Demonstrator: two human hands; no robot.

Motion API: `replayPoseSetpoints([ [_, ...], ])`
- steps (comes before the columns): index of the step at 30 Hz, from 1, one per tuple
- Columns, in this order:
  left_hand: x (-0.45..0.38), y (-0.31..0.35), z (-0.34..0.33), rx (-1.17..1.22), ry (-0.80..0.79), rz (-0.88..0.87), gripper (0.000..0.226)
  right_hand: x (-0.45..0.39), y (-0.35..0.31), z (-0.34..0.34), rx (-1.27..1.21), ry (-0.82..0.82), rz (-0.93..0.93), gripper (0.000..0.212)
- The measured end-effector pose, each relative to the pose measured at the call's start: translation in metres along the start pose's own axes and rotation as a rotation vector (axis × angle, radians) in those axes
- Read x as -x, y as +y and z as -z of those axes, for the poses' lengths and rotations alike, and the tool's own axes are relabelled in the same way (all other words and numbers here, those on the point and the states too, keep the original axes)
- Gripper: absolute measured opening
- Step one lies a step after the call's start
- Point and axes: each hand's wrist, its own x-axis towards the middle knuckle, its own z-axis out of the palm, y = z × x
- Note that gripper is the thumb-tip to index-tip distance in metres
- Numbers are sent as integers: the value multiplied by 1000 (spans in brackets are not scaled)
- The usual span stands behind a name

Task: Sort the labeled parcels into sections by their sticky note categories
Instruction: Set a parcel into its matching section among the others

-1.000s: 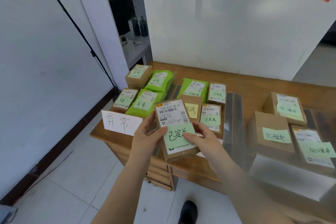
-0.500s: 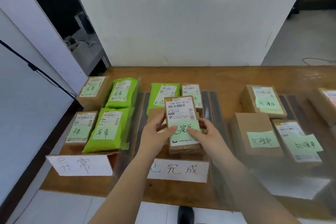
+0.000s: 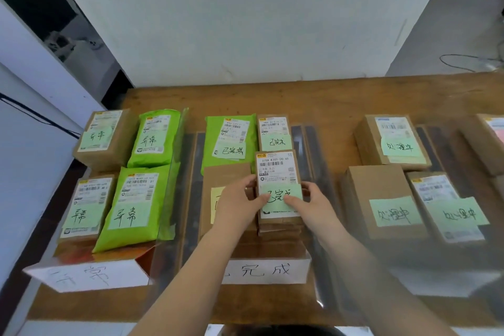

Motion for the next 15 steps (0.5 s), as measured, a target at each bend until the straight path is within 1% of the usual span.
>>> replayPoseSetpoints([
  [4, -6, -3, -4, -90, -23, 2, 38, -11, 2, -2, 80, 2, 6, 50],
  [12, -8, 0, -3, -83, -8, 19, 35, -16, 5, -4, 157, -12, 42, 53],
  [15, -6, 0, -2, -102, -11, 10, 35, -16, 5, -3, 206, -44, 43, 60],
])
